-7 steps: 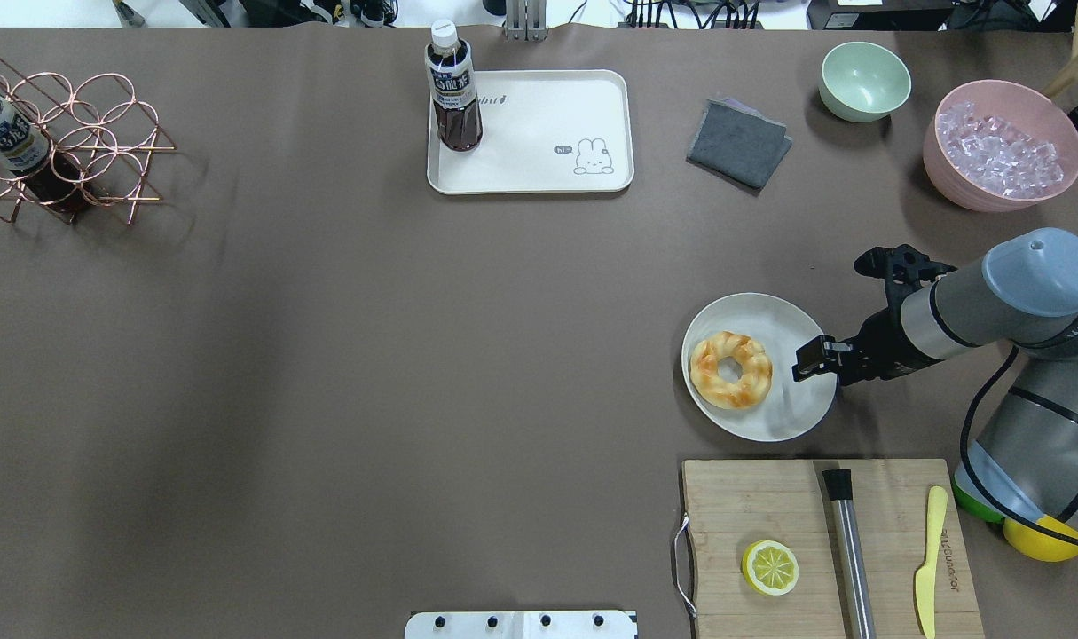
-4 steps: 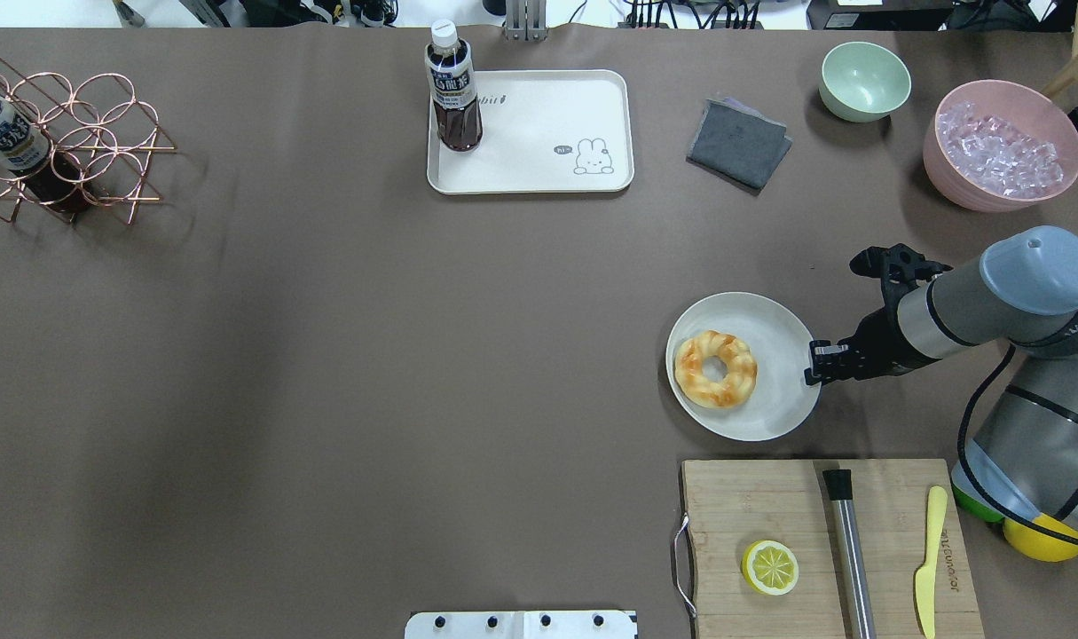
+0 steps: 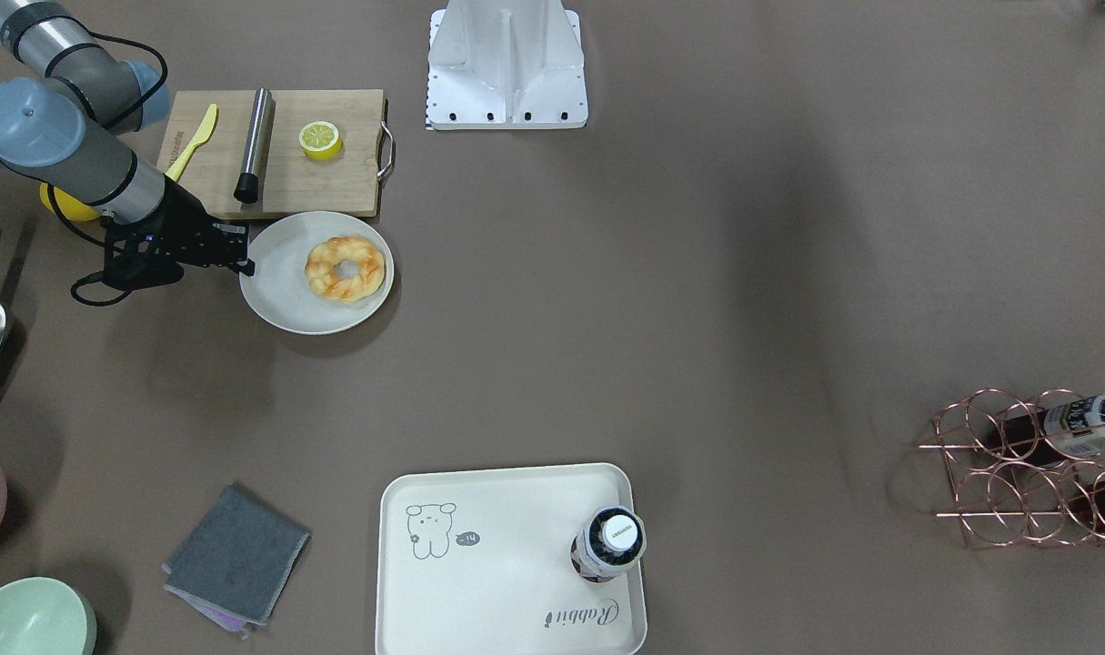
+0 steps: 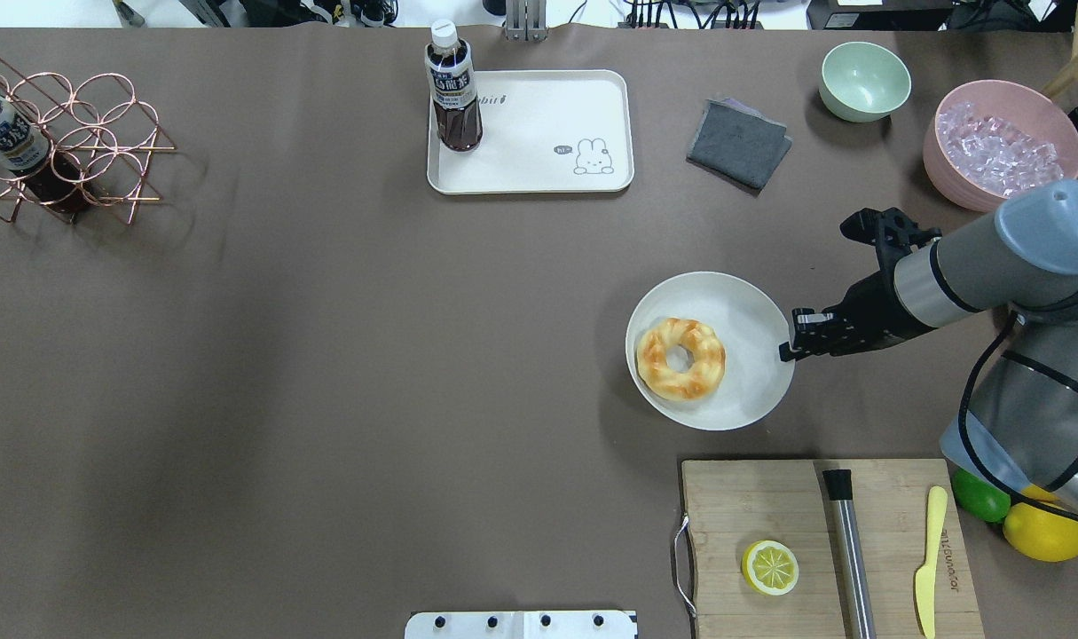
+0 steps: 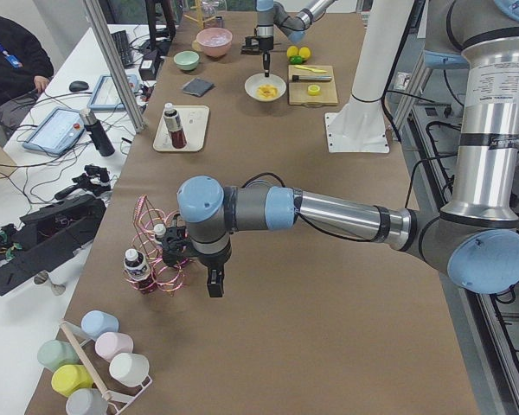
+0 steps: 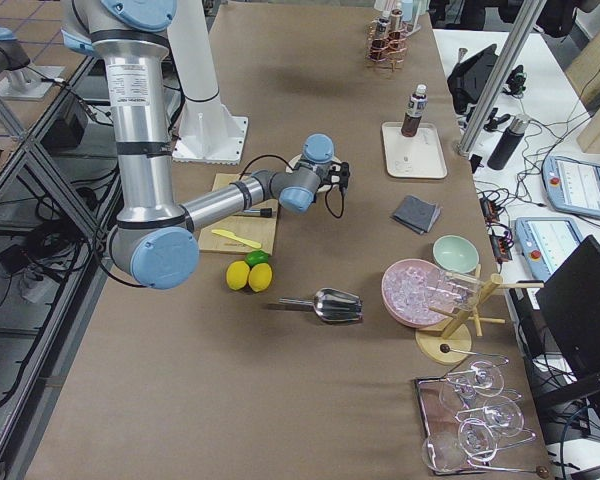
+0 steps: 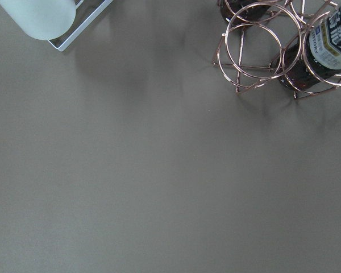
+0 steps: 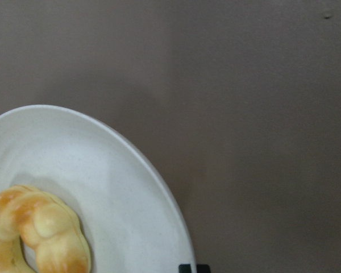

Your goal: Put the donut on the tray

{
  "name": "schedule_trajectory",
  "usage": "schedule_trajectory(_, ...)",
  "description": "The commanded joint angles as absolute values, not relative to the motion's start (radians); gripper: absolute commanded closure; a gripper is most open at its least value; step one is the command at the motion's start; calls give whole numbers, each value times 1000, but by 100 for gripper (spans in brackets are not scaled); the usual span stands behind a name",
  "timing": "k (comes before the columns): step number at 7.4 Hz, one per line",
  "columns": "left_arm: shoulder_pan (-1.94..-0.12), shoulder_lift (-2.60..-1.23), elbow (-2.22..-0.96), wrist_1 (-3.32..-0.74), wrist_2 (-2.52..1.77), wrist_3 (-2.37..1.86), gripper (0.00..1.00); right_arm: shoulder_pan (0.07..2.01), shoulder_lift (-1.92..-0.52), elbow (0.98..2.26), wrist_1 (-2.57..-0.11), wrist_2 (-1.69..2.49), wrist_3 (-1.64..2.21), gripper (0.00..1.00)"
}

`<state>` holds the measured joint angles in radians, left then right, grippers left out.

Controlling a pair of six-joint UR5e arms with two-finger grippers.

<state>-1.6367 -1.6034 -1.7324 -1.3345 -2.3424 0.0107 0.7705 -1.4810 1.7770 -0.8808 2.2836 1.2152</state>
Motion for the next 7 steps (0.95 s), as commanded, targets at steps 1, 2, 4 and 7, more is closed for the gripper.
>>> schedule_trajectory(1,-1637,-1632,-1709,-1335,-2342,9,2,846,-1376,1770,-891,2341,1256,100)
schedule_trajectory(2,-1637,-1644,-1700,-1333,-2341,9,2,891,-1315,1725,-896,2385,1278,100)
schedule_trajectory(4,-1637,-1657,-1690,-1333,-2342,8,2,963,-1113,1552,-1027,2434,1276,100)
schedule_trajectory(7,-1637,-1660,-1690,-1333,-2342,8,2,1008,-834,1161,-1045,2487,1145,100)
